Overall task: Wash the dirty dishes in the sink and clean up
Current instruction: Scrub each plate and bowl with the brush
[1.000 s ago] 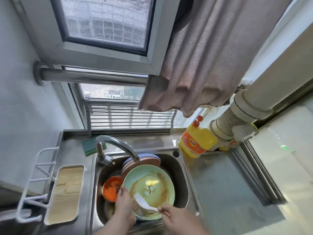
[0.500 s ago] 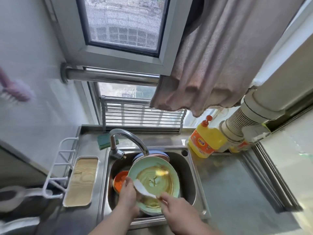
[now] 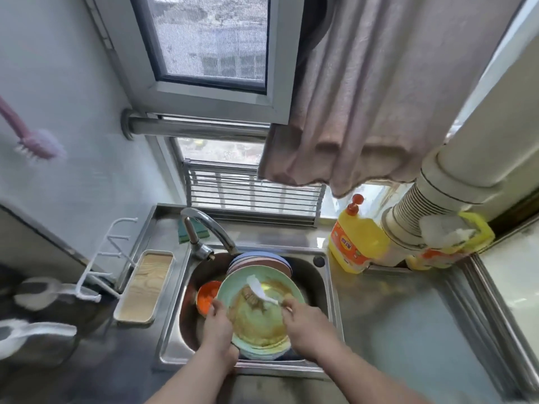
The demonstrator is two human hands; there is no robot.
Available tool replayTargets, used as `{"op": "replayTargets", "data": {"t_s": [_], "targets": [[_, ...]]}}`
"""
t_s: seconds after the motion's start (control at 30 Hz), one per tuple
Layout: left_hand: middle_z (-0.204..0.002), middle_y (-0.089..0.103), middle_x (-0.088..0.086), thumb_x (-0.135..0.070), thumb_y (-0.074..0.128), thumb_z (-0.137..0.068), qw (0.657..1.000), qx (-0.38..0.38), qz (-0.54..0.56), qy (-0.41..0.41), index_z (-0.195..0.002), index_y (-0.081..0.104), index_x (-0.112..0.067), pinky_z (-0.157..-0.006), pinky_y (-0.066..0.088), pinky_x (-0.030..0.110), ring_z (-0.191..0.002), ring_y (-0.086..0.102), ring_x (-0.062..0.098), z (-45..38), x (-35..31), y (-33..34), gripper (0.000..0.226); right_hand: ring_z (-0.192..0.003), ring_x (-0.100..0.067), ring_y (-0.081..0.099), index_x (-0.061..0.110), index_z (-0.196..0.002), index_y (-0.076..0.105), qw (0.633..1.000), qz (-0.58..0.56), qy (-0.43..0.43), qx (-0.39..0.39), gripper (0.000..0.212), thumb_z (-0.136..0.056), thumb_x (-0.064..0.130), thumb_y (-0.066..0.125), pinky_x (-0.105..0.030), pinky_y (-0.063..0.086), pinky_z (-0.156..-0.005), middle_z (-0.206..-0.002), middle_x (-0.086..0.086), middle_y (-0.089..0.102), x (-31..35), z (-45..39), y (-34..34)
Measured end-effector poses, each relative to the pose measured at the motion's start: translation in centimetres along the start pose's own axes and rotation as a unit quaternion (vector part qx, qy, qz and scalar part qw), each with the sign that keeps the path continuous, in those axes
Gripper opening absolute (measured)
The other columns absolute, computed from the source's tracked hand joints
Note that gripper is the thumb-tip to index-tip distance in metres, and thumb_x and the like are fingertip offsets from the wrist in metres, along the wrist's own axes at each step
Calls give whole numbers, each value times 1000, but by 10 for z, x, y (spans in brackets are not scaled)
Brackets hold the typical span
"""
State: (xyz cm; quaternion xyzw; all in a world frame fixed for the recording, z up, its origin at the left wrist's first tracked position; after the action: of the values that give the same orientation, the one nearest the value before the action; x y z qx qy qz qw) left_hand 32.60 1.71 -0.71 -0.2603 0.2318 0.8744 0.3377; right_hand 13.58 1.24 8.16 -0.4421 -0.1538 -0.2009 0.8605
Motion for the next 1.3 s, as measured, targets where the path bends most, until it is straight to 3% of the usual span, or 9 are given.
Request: {"op": "replayTargets", "data": {"t_s": [0.13,0.27,0.37,0.6,0.8,0.97,1.1,1.2,1.3], "targets": [[-132,65,17,-44,32,-113,999,-38,6,25,-144,51,-20,-95,53,60,-105,68,36,-11,-6,-6,44,-99,-24,63,51,-96,44,999,1,22,25,12,-103,47,35,-35,48,-77,-111,2,70,-54,21,-19],[-128,65,18,-46,33,-113,998,-53,-15,29,-138,53,-21,-98,53,59,-109,66,38,-15,4,-4,41,-116,-24,61,52,-118,51,994,-17,-9,106,21,-100,50,40,-32,49,-92,-125,0,68,-11,34,14],[-125,68,22,-47,33,-113,999,-18,-27,-8,-134,55,-20,-99,52,66,-112,68,41,-12,16,9,41,-120,-29,61,44,-130,52,999,-31,-9,39,30,-105,48,36,-37,47,-91,-130,-3,67,20,4,13],[-142,58,13,-52,37,-110,997,8,-71,-40,-151,46,-34,-97,51,70,-122,63,41,-50,-22,-4,46,-94,-20,64,47,-97,47,993,-35,110,10,13,-100,48,35,-37,54,-88,-97,7,67,-35,19,5],[-127,66,18,-49,36,-112,995,7,-69,-70,-137,54,-31,-90,55,71,-109,69,43,-48,-1,-6,36,-106,-25,62,43,-123,51,997,-60,43,34,24,-104,43,36,-35,47,-86,-120,0,69,54,-4,39],[-138,62,12,-51,39,-110,994,-25,-76,-69,-144,52,-37,-99,48,74,-120,64,43,-62,2,-6,39,-99,-33,64,38,-112,46,989,4,147,-23,21,-103,44,28,-40,51,-78,-110,-4,69,5,-21,17],[-146,57,9,-50,39,-110,993,-54,-91,-47,-150,49,-36,-106,43,72,-129,59,40,-85,-5,-19,44,-98,-27,64,42,-107,47,990,-36,132,29,15,-100,47,35,-36,52,-85,-103,1,67,-12,12,32],[-133,63,10,-45,39,-112,994,-51,-92,-28,-144,55,-38,-102,51,66,-118,64,37,-71,2,-17,36,-101,-19,60,45,-121,55,992,-71,80,72,25,-101,44,40,-30,47,-90,-121,1,69,25,0,48],[-126,65,14,-42,37,-112,992,-55,-105,-39,-131,61,-31,-98,55,62,-112,67,38,-62,17,-9,32,-106,-29,65,39,-124,55,995,-62,76,12,27,-103,39,38,-35,48,-84,-122,-5,70,48,-37,46]]}}
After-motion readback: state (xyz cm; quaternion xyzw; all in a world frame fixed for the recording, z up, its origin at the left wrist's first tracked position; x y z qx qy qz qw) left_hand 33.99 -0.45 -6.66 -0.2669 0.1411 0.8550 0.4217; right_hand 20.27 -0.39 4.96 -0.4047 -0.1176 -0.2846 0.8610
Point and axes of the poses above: each hand's wrist, its own z-axis away from the middle knuckle, its own y-axis out of the palm, x = y × z, the point moved 2 cm from there along -z, towards the middle knuckle
